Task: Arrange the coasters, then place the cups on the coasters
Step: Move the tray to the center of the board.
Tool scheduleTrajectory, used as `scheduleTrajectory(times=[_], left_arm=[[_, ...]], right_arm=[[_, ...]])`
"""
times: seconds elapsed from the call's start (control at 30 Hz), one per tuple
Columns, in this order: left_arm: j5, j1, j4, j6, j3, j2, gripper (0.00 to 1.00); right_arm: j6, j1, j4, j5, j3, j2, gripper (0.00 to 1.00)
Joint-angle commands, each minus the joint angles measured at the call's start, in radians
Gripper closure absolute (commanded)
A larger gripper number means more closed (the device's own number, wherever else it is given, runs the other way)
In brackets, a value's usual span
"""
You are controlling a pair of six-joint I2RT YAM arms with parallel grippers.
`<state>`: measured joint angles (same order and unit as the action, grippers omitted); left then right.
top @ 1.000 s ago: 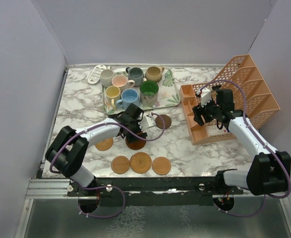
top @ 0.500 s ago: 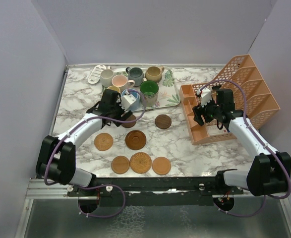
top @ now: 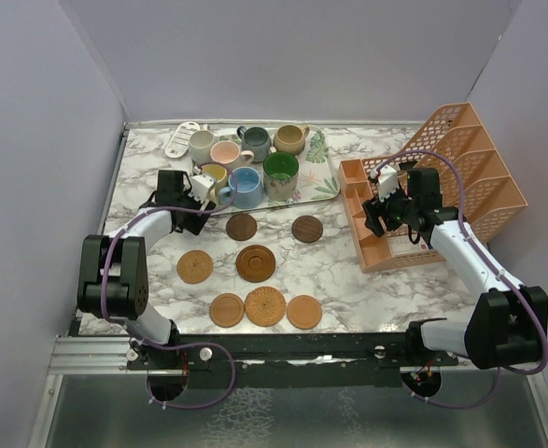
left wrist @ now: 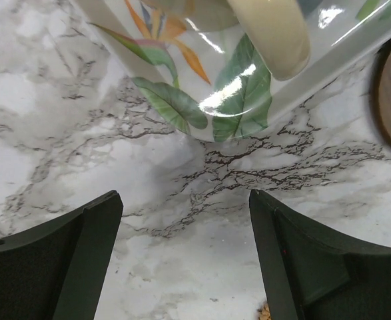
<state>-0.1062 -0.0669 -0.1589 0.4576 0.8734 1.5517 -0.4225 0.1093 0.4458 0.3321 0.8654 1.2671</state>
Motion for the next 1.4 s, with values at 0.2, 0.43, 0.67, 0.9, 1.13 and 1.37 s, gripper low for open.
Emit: scheduleTrajectory(times=[0.2,0.43,0.67,0.9,1.13,1.37], left_arm=[[-0.117,0.019,0.080,0.052,0.059,0.138,0.21],[-0.131,0.021,0.124,0.003,0.110,0.227,0.22],[-0.100,0.024,0.153,-0.069,0.186,0.300,0.25],[-0.073,0.024,0.158,-0.118,0.248,0.346,0.25],[-0.023,0.028,0.160,-0.151,0.251,0.334,0.25],[-0.087,0.029,0.072,-0.153,0.228,0.228,0.24]], right_arm=[[-0.015,-0.005,-0.009,0.011,-0.009,0.002,0.34],[-0.017,-0.005,-0.010,0.004,-0.009,0.011,0.34],[-0.019,-0.006,-0.009,-0.001,-0.012,0.013,0.34],[-0.016,-0.005,-0.010,-0.002,-0.011,0.014,0.34],[-0.015,-0.005,-0.010,0.001,-0.012,0.008,0.34],[-0.014,-0.005,-0.008,0.002,-0.012,-0.003,0.34]])
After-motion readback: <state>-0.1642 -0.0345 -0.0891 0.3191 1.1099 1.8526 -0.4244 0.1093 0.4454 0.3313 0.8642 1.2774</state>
